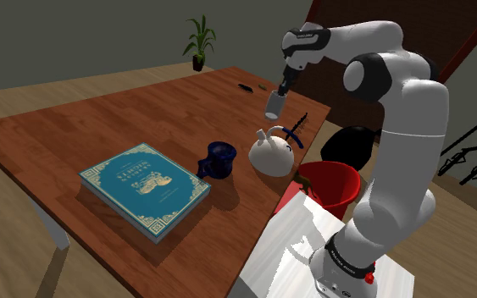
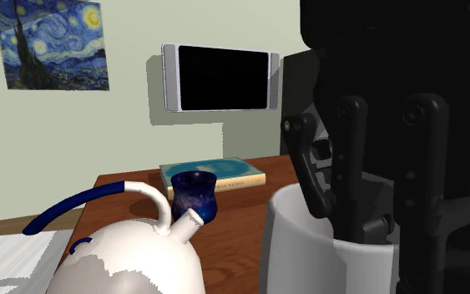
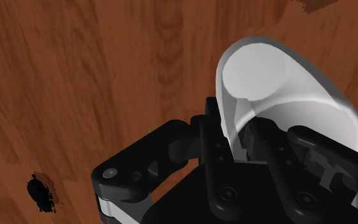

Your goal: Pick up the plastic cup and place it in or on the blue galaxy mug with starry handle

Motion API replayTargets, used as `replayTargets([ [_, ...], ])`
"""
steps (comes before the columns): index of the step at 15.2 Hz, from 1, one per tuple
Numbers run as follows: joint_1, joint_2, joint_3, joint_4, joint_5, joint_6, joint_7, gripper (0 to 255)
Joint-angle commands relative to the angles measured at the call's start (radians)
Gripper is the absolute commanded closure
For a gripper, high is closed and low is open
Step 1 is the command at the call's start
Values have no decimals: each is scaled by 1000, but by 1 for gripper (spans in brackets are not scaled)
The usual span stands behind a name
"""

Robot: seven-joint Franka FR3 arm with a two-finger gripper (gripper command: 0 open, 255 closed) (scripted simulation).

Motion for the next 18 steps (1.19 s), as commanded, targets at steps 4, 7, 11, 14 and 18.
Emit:
replayTargets([
  [4, -5, -1, -2, 68, -4, -69, 9, 255],
  [7, -9, -1, -3, 110, -5, -109, 12, 255],
  [11, -16, 4, -4, 171, -5, -165, 17, 255],
  [14, -23, 11, -4, 223, -4, -210, 20, 255],
  [18, 24, -65, -5, 136, -31, -193, 54, 255],
])
